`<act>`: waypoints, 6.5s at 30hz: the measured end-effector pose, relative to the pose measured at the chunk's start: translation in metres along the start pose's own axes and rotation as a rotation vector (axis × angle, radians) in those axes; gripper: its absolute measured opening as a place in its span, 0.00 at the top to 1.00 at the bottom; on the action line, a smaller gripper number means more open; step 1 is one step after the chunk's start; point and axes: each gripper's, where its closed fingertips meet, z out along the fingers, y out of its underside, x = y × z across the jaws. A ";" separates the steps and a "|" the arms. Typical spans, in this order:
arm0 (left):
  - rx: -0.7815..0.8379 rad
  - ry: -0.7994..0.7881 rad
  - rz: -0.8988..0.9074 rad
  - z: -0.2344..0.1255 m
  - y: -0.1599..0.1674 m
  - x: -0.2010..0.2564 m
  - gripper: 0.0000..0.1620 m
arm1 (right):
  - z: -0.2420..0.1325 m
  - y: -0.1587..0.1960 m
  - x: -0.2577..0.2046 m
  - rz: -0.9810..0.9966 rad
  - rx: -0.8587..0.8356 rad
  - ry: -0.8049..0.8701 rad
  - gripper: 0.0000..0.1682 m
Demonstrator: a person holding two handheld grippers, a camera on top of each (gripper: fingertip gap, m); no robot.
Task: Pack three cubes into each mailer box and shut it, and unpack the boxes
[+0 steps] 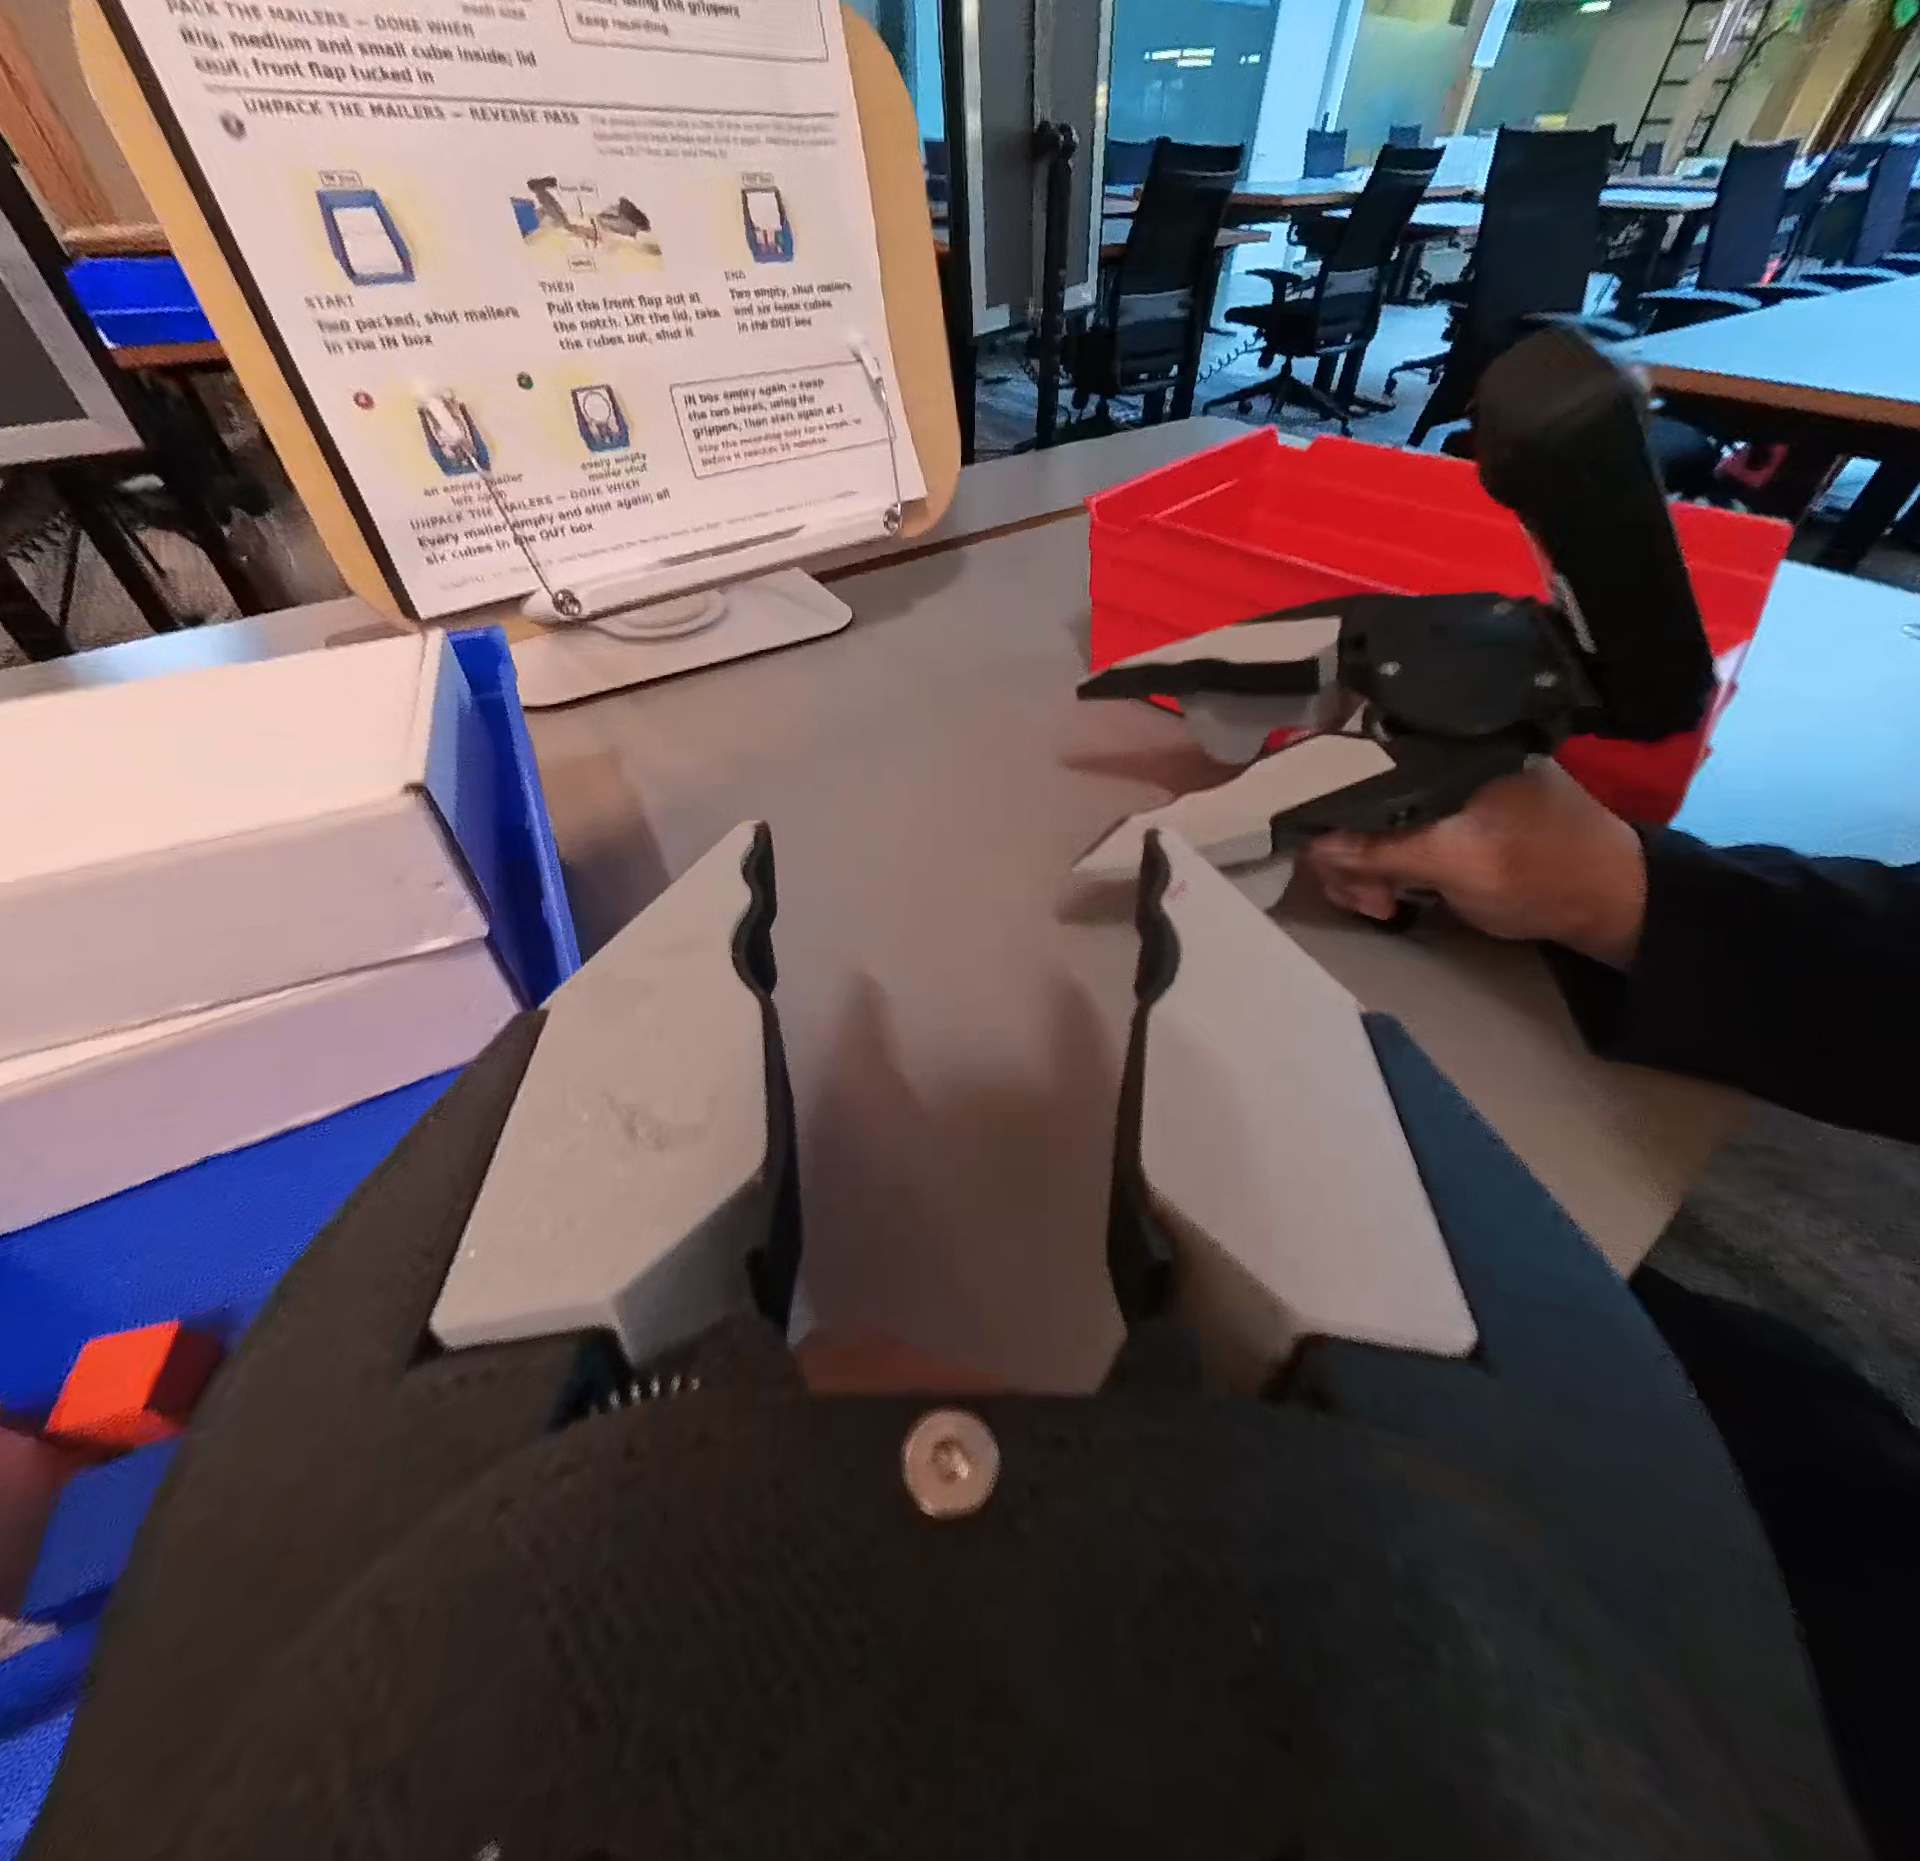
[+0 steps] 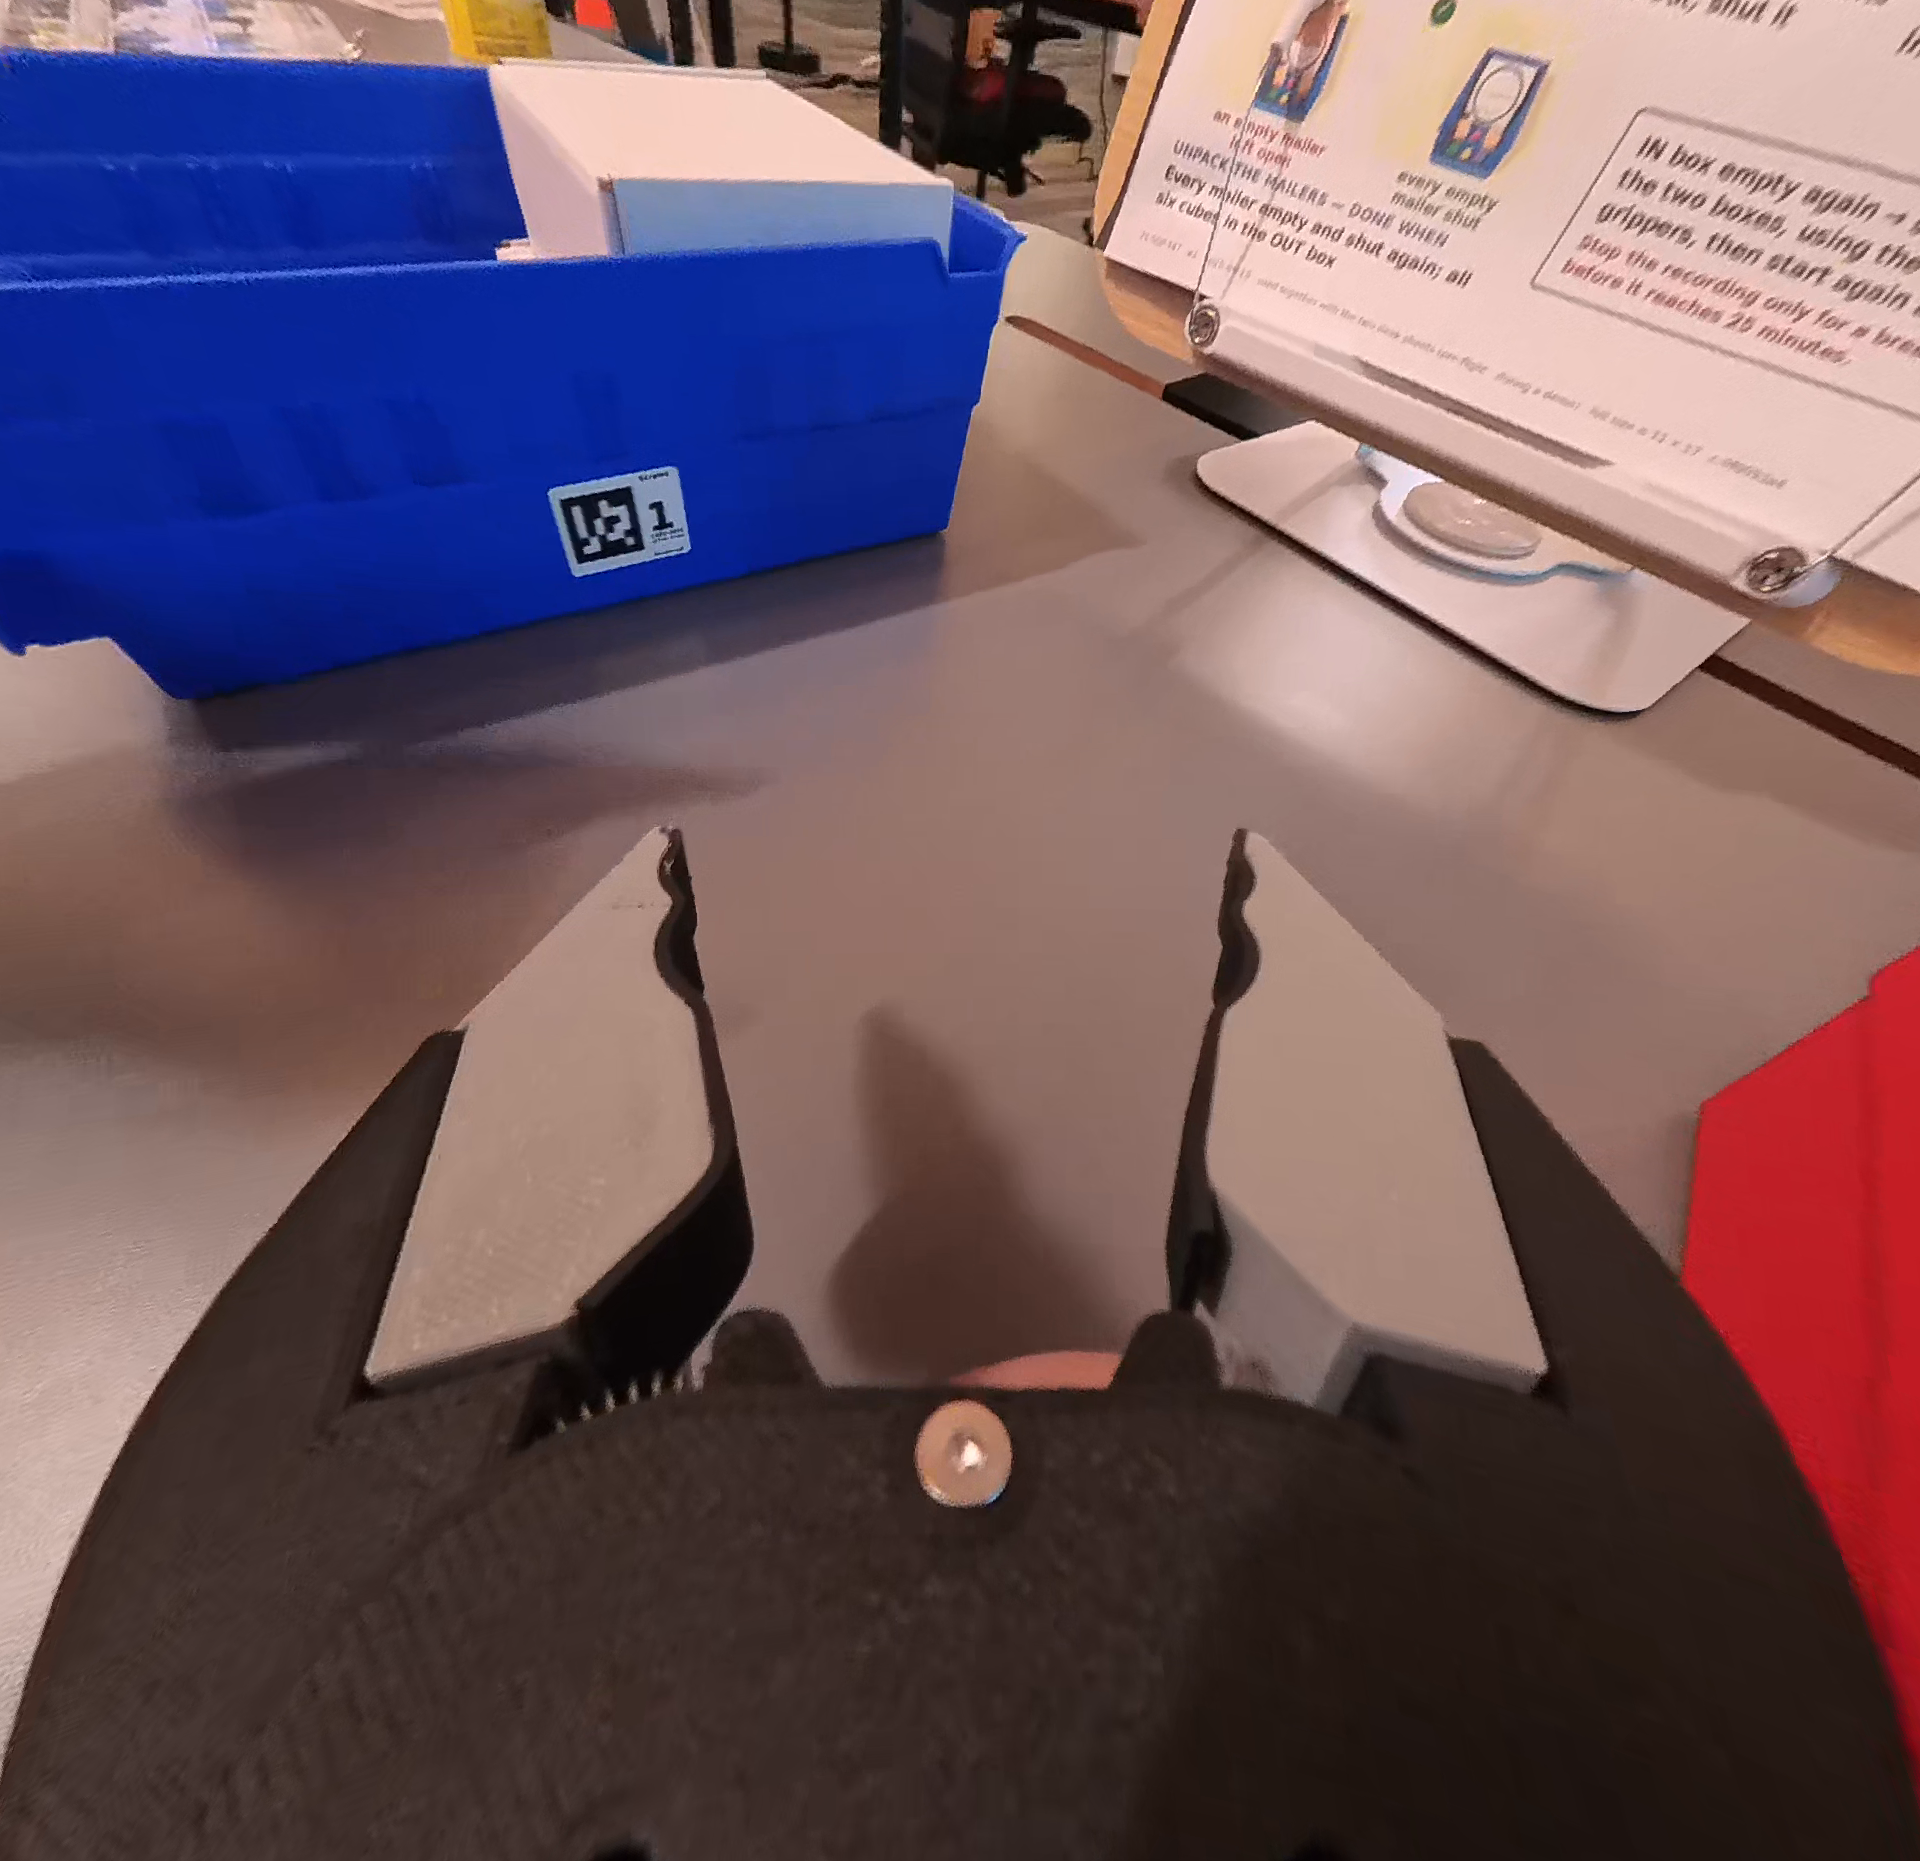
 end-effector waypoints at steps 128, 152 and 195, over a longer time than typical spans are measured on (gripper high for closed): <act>-0.102 -0.520 0.068 -0.070 -0.007 -0.160 0.76 | -0.249 0.080 0.008 0.176 -0.457 0.254 0.74; -0.202 -0.657 0.083 -0.072 0.025 -0.205 0.67 | -0.101 -0.009 -0.090 0.154 -0.166 -0.131 0.77; -0.351 -0.763 0.228 -0.026 0.063 -0.195 0.63 | 0.047 -0.006 0.016 -0.102 -0.121 0.320 0.62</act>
